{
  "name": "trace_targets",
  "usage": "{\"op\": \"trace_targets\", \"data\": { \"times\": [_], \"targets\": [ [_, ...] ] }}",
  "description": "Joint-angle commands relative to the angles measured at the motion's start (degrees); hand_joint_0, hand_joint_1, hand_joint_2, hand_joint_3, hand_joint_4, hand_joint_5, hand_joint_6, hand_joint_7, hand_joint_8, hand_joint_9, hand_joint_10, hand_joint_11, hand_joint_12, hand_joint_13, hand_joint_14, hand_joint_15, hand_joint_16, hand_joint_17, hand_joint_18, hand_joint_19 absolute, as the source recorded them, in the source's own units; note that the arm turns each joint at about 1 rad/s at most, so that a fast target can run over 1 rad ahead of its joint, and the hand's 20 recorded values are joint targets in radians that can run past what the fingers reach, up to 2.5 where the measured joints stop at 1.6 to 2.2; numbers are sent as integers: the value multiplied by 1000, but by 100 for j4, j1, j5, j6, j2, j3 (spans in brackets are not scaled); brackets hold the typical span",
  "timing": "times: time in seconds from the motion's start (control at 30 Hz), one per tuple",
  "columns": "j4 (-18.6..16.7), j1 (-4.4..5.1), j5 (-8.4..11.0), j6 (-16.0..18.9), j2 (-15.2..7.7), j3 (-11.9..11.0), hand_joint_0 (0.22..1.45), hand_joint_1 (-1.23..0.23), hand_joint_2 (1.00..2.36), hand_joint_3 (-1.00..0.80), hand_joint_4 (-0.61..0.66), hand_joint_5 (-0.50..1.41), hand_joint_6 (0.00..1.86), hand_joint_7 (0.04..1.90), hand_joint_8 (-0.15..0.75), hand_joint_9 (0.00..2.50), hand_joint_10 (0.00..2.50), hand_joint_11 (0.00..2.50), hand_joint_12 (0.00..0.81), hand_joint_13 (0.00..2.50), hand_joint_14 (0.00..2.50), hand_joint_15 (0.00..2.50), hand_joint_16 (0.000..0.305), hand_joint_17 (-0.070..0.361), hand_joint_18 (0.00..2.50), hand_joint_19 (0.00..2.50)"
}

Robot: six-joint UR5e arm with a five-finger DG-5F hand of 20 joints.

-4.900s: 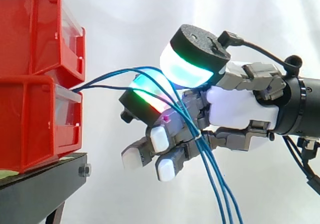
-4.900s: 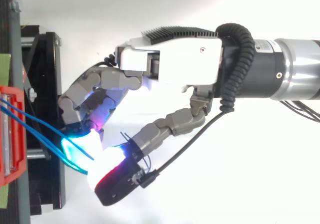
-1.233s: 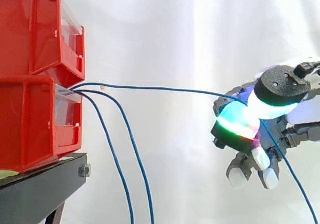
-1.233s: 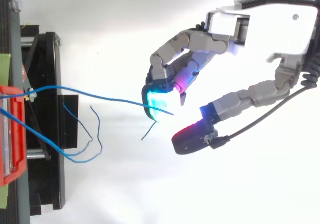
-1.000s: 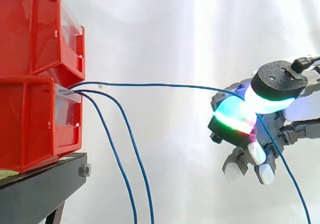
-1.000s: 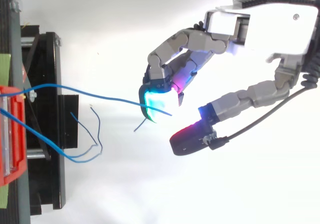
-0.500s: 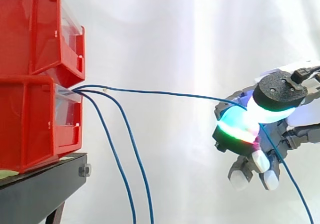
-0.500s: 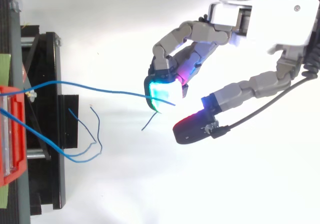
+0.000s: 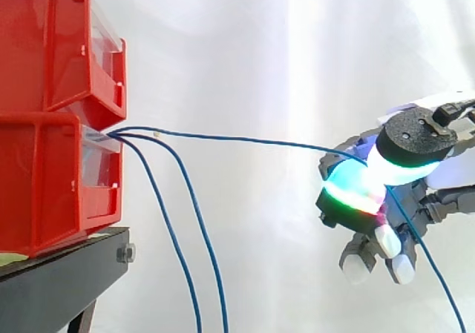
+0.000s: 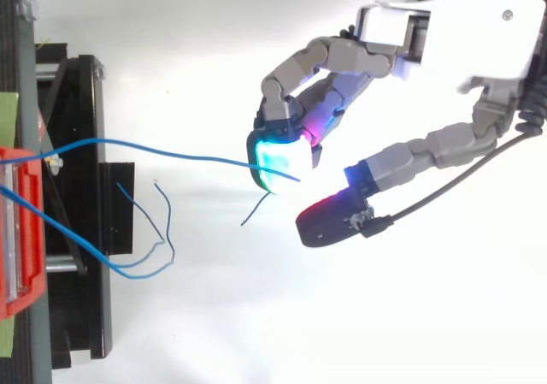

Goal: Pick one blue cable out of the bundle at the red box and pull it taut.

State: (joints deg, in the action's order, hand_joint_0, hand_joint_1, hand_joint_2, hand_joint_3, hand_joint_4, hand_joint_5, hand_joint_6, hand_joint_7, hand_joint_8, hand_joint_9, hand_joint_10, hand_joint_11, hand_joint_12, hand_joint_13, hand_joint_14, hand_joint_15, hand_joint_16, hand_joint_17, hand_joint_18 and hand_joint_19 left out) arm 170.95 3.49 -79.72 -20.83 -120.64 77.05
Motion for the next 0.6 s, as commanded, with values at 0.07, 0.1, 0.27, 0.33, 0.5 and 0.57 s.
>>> {"op": "trace_targets", "data": {
  "times": [0.07, 0.1, 0.27, 0.33, 0.5, 0.57],
  "targets": [
    [0, -6, 0, 0, -3, 3, 621, -894, 1017, 21, 59, -92, 889, 1181, 337, 861, 10, 435, 392, 709, 8, 257, 68, 153, 857, 374],
    [0, 3, 0, 0, 6, 3, 621, -894, 1018, 21, 58, -92, 889, 1180, 339, 860, 10, 434, 391, 706, 8, 254, 68, 153, 856, 374],
    [0, -6, 0, 0, 6, -6, 622, -894, 1017, 17, 56, -92, 890, 1177, 336, 851, 10, 423, 390, 704, 9, 256, 68, 153, 857, 374],
    [0, -6, 0, 0, 6, 3, 620, -893, 1017, 22, 55, -92, 890, 1174, 336, 848, 10, 419, 391, 703, 8, 259, 68, 153, 856, 371],
    [0, -6, 0, 0, 6, -6, 622, -893, 1017, 18, 58, -93, 890, 1179, 333, 841, 12, 411, 389, 698, 8, 253, 68, 153, 852, 374],
    [0, 3, 0, 0, 6, 3, 621, -894, 1017, 18, 59, -93, 890, 1177, 332, 839, 10, 410, 388, 696, 8, 259, 67, 152, 850, 377]
  ]
}}
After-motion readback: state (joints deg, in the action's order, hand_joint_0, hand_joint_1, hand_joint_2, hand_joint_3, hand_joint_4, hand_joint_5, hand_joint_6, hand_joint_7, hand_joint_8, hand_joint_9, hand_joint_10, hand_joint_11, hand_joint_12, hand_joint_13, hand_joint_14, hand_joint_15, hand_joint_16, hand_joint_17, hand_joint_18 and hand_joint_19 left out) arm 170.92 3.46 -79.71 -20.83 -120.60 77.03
